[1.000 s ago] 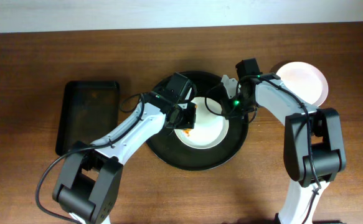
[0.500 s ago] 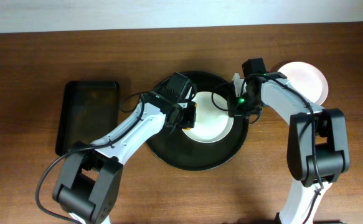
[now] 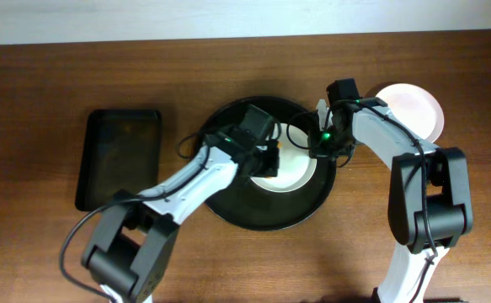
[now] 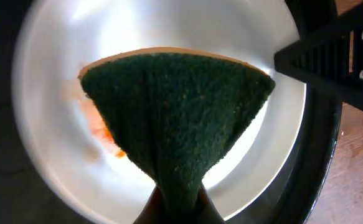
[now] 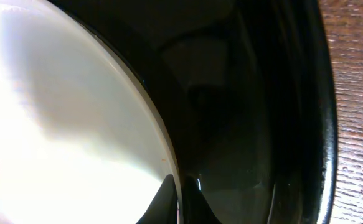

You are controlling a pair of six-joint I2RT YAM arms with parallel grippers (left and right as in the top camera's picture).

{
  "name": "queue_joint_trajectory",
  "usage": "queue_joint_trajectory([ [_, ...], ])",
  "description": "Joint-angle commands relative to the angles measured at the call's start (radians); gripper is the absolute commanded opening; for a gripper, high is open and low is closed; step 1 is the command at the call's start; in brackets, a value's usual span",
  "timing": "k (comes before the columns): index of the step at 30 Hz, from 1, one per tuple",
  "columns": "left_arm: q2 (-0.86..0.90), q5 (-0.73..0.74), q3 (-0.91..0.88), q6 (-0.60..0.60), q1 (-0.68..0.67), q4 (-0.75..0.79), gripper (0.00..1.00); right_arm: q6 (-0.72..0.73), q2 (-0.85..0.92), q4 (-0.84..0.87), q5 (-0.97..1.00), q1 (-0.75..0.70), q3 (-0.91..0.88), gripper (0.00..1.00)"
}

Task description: Clean dirty plates on tray and stack at the side

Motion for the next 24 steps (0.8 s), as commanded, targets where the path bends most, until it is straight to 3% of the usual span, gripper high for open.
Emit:
queue_joint_trajectory([
  [1, 0.086, -0.008, -0.009, -0.035, -0.008, 0.035, 0.0, 0.011, -0.016, -0.006, 0.064, -0.002, -0.016, 0.04],
  [17, 0.156, -0.282, -0.01, 0.038, -0.008, 0.052, 0.0, 0.011, -0.016, -0.006, 0.064, -0.002, -0.016, 0.04],
  [24, 0.156, -0.305, -0.01, 0.039, -0.006, 0.154, 0.0, 0.011, -0.016, -0.006, 0.064, -0.002, -0.016, 0.04],
])
